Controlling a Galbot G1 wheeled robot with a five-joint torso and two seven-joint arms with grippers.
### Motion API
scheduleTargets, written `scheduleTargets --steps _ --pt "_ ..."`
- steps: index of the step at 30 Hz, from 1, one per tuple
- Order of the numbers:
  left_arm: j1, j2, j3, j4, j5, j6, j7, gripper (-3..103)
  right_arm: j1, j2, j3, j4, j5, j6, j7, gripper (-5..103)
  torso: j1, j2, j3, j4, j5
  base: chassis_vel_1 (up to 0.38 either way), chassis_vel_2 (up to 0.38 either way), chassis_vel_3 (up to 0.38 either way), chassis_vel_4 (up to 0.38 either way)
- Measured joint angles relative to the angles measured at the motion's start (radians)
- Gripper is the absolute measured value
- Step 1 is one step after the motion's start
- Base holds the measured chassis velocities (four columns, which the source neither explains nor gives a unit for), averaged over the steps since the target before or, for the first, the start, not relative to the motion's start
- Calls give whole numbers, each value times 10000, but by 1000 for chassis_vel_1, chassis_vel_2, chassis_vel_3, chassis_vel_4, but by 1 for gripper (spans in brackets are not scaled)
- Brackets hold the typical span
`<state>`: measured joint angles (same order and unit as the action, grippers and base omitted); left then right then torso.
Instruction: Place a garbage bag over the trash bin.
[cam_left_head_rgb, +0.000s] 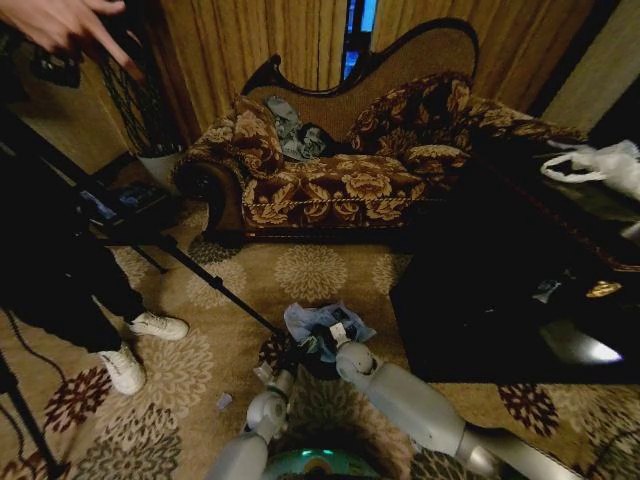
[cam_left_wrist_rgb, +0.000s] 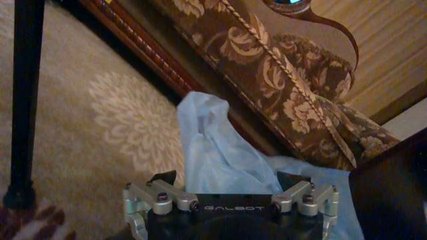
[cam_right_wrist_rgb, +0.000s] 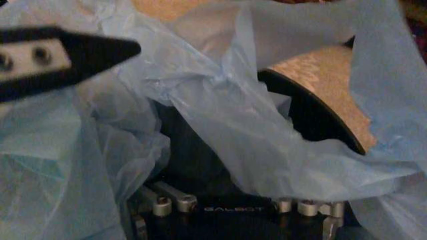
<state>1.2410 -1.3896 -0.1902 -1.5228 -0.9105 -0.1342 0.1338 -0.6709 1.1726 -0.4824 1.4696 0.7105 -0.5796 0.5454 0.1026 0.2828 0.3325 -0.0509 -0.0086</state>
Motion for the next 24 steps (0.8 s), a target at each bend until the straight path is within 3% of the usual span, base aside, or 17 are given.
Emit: scheduleTargets --steps 19,20,23,24 --pt "565 81 151 -892 15 200 -61 98 -17 -212 -104 233 -45 17 143 100 -1 0 -1 1 1 0 0 0 0" --pt "555 80 157 -950 5 260 -107 94 -31 -243 -115 244 -46 17 148 100 -1 0 -1 1 1 0 0 0 0" --pt "571 92 204 -1166 -13 427 -421 99 -75 -299 -118 271 -60 17 150 100 -1 0 -1 0 1 0 0 0 0" --pt "635 114 215 -1467 -37 737 -786 100 -120 -322 -119 271 -113 17 139 100 -1 0 -1 0 0 0 0 0 0"
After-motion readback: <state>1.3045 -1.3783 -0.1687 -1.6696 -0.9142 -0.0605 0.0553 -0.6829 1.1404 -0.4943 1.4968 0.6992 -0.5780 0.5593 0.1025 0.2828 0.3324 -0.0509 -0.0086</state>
